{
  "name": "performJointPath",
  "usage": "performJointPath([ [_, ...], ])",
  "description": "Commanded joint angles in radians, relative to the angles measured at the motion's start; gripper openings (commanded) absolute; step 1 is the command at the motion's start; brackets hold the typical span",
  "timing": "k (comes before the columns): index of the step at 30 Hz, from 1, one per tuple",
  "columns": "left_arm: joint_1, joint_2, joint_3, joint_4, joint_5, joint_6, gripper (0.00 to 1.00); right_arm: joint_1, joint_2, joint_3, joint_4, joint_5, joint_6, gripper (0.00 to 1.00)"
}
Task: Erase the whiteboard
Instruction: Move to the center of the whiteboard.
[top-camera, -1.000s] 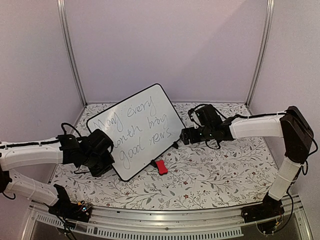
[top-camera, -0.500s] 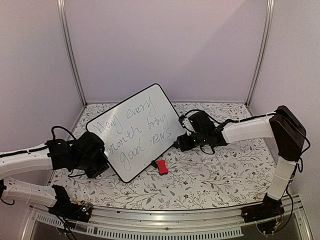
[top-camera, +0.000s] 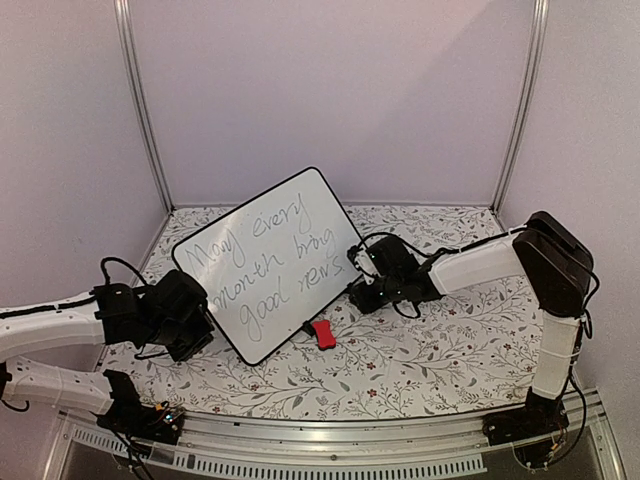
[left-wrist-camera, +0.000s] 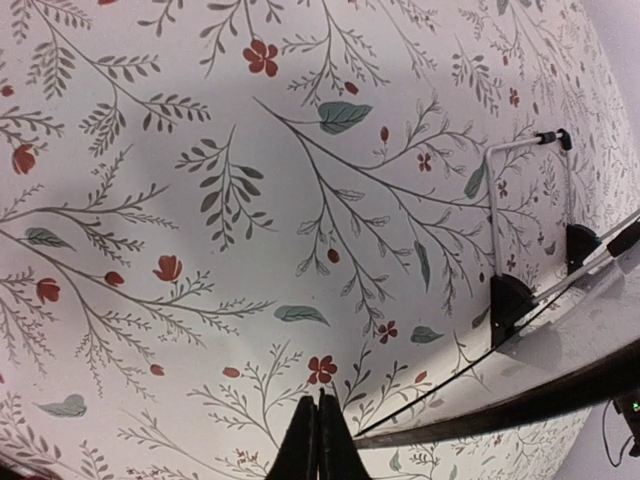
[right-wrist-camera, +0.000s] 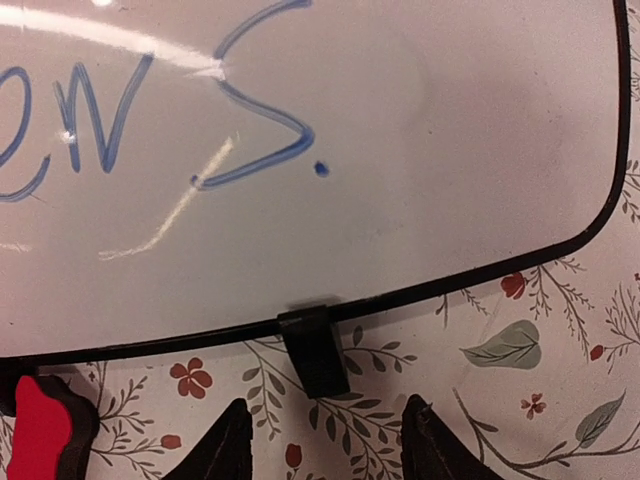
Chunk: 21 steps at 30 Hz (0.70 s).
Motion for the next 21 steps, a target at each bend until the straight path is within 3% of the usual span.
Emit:
performJointPath([
  [1, 0.005, -0.001, -0.011, -0.006, -0.022, 0.005, 0.0, 0.01, 0.027, 0.028, 0.056, 0.002, -0.025, 0.49],
  [21, 0.063, 0.072, 0.005, 0.065, 0.004, 0.074, 0.0, 0.009, 0.081, 0.056, 0.106, -0.009, -0.077, 0.34],
])
